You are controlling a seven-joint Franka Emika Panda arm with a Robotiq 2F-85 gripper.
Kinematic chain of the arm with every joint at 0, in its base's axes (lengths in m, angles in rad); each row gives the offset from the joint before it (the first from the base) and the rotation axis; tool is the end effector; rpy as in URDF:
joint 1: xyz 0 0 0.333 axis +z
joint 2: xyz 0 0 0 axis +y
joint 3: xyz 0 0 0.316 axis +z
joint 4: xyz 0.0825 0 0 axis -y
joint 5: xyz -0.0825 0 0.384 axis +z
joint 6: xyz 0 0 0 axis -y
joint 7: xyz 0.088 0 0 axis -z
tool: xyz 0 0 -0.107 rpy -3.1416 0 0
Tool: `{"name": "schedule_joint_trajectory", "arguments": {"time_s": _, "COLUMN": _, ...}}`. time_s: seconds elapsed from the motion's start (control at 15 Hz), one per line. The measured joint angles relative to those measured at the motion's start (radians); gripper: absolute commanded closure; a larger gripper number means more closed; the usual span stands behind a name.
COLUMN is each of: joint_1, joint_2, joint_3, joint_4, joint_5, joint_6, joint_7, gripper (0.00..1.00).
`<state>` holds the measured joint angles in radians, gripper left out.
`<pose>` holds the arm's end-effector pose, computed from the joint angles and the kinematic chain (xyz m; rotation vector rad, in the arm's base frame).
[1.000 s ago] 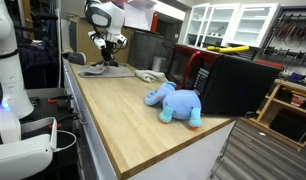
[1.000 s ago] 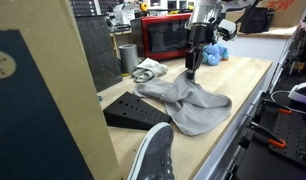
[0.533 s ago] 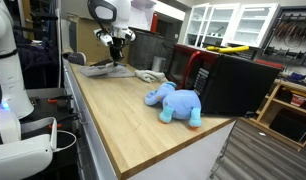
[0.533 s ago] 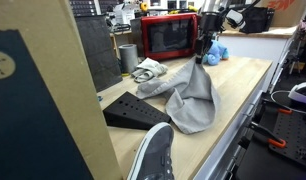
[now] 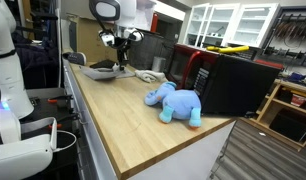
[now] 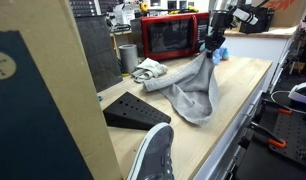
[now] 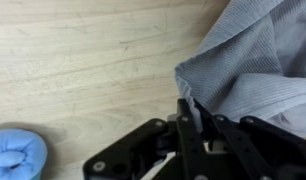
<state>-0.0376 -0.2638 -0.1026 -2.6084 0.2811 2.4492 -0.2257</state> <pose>0.4243 -0.0587 0.3524 -2.9343 0.1767 -0.2025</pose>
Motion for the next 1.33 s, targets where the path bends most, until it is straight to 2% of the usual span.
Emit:
{"name": "schedule_joint_trajectory", "arguments": {"time_s": 0.4, "joint_1": -0.081, "joint_2": -0.004, "joint_3": -0.031, "joint_4": -0.024, "joint_5": -0.026, "joint_6": 0.008, "joint_7": 0.141, "gripper": 0.98}}
{"name": "schedule_joint_trajectory", "arguments": {"time_s": 0.93, "joint_1": -0.195, "joint_2": 0.044, "joint_3": -0.051, "joint_4": -0.030, "joint_5": -0.102, "joint_6": 0.035, "joint_7": 0.434, "gripper": 0.98}}
{"name": "schedule_joint_trajectory", "arguments": {"time_s": 1.33, "joint_1": -0.220, "joint_2": 0.093, "joint_3": -0.053, "joint_4": -0.020, "joint_5": -0.121, "joint_6": 0.037, "joint_7": 0.564, "gripper": 0.97}}
